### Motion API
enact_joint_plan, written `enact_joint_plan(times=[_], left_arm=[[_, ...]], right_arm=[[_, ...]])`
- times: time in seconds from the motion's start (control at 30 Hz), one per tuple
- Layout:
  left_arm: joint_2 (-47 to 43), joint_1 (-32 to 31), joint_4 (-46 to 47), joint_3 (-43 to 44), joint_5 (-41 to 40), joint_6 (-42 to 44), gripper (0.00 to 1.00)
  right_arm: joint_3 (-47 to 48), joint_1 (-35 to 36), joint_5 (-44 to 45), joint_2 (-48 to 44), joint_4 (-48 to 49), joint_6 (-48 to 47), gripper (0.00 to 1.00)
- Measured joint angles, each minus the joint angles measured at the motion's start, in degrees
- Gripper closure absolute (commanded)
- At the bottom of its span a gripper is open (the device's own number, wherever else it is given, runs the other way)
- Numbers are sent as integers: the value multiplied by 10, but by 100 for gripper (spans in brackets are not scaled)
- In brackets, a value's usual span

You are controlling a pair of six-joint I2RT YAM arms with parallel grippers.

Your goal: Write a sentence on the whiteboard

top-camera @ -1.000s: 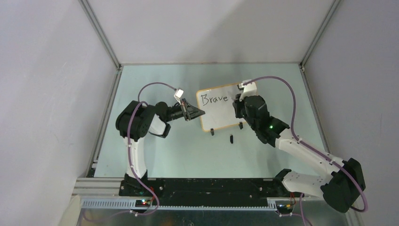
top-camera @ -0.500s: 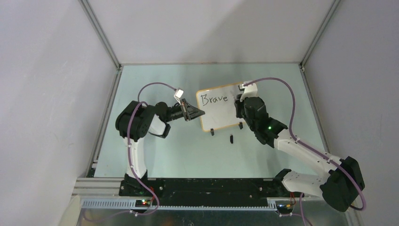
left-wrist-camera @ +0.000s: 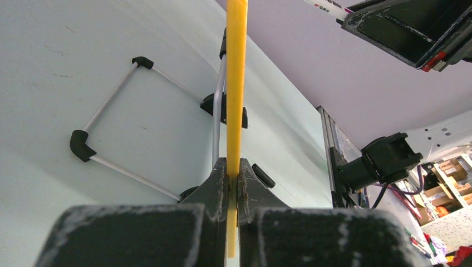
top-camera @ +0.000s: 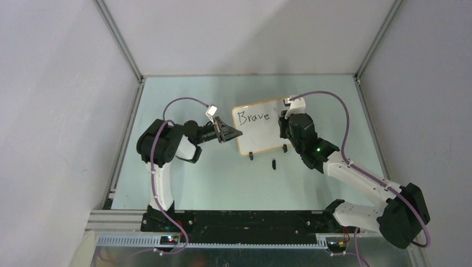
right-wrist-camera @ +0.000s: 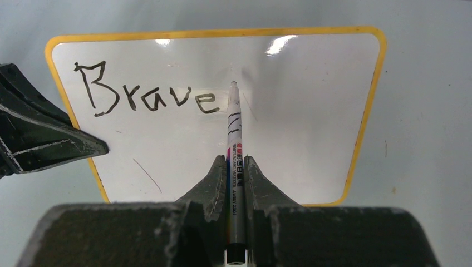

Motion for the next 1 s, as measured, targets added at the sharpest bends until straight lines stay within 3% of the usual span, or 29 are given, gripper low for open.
enact_joint_plan(times=[0.5,1.0], left_arm=[[0,0,0,0,0,0,100],[0,0,0,0,0,0,100]], right_arm=[[0,-7,-46,20,-3,2,100],[1,-8,-31,43,-37,2,100]])
